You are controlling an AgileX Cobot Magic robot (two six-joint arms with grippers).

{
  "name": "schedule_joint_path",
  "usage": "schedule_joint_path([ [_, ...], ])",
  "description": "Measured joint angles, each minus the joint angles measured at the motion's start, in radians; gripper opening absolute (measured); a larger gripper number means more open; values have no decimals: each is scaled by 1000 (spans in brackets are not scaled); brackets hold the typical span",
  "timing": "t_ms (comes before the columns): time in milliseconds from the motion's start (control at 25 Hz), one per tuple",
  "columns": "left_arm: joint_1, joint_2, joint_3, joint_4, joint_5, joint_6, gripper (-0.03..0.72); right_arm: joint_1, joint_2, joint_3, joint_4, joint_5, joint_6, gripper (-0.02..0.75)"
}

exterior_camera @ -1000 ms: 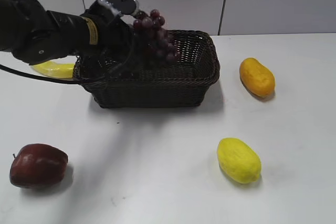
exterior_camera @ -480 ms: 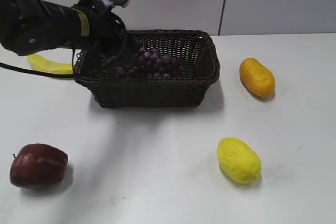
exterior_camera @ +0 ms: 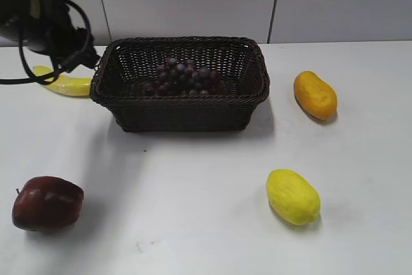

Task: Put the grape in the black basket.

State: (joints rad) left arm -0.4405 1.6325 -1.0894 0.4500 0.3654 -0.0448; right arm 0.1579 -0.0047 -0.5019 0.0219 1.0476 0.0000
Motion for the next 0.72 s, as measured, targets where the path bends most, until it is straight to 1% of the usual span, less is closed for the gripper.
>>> schedule_joint_path([
  [240, 138, -42, 0, -148, 225, 0, 516, 0, 0, 0, 0, 0, 0, 585],
  [320, 177, -49, 0, -184, 291, 0, 516, 0, 0, 0, 0, 0, 0, 585],
  [400, 211, -53, 0, -197, 375, 0, 516, 0, 0, 0, 0, 0, 0, 585],
  [600, 270, -53, 0, -219, 599, 0, 515, 0, 0, 0, 0, 0, 0, 585],
  [720, 283, -55, 0, -251, 692, 0, 513, 0, 0, 0, 0, 0, 0, 585],
])
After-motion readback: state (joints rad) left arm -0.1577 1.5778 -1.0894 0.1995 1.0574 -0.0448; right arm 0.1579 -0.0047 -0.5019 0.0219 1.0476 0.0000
